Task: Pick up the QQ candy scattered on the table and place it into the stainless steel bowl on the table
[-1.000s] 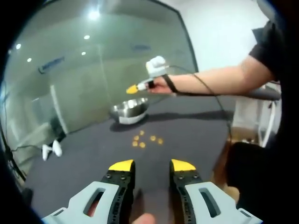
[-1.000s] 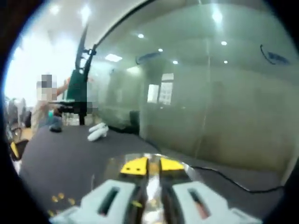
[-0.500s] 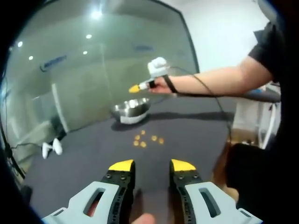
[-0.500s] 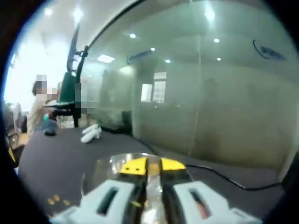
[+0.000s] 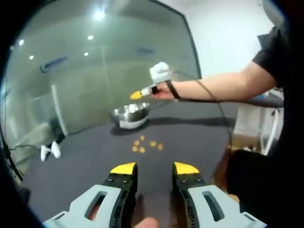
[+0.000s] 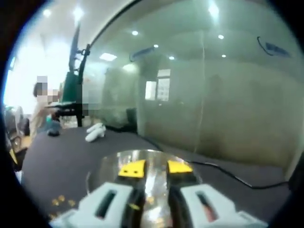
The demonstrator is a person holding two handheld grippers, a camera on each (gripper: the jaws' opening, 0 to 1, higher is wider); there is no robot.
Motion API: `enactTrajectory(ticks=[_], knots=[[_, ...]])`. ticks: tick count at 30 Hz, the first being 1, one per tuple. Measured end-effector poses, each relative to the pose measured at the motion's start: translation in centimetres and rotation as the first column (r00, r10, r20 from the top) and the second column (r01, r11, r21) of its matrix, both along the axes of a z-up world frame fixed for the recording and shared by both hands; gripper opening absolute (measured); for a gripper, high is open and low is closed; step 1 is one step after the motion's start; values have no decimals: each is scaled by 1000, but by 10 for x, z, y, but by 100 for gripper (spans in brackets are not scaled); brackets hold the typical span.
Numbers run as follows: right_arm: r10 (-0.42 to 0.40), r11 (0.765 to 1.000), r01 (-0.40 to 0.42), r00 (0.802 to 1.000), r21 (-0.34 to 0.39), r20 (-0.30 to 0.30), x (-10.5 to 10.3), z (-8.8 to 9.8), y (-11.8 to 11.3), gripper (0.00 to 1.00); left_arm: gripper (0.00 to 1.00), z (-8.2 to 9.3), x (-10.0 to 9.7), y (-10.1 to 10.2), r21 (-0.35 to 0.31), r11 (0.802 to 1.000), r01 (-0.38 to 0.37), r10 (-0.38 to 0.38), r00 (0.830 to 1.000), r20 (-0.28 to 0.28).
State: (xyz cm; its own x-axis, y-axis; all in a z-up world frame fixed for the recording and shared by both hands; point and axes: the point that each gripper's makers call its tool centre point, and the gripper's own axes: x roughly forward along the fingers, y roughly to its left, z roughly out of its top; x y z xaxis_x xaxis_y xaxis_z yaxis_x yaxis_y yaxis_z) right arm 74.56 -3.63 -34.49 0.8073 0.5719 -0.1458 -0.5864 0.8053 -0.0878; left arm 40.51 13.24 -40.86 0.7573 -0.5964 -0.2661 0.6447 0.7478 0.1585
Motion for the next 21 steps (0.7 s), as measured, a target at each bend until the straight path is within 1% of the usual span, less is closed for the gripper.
enactTrajectory(ticks=[3, 5, 7, 10, 13, 18, 21], knots=[[6, 1000, -6, 1000, 20, -25, -5, -6, 1, 16, 31, -2, -1, -1, -2, 1000, 6, -6, 1000, -3], [25, 999, -24, 999, 31, -25, -13, -10, 6, 16, 31, -2, -2, -2, 2, 1000, 6, -6, 1000, -1], [43, 999, -43, 999, -2, -22, -19, -17, 11, 16, 31, -2, -2, -2, 1, 1000, 6, -6, 1000, -2], [47, 999, -48, 999, -14, -19, -22, -20, 11, 16, 31, -2, -2, -2, 7, 1000, 7, -7, 1000, -2], [58, 998, -59, 998, -8, -21, -27, -20, 10, 16, 31, -2, -4, -3, 7, 1000, 8, -8, 1000, 0], [79, 997, -79, 997, 10, -6, -47, -12, 7, 16, 31, -4, -5, -2, 12, 1000, 4, -4, 1000, -5], [107, 994, -107, 994, 27, -7, -62, -8, 7, 16, 31, -3, -4, -2, 7, 1000, 2, -2, 1000, -3]])
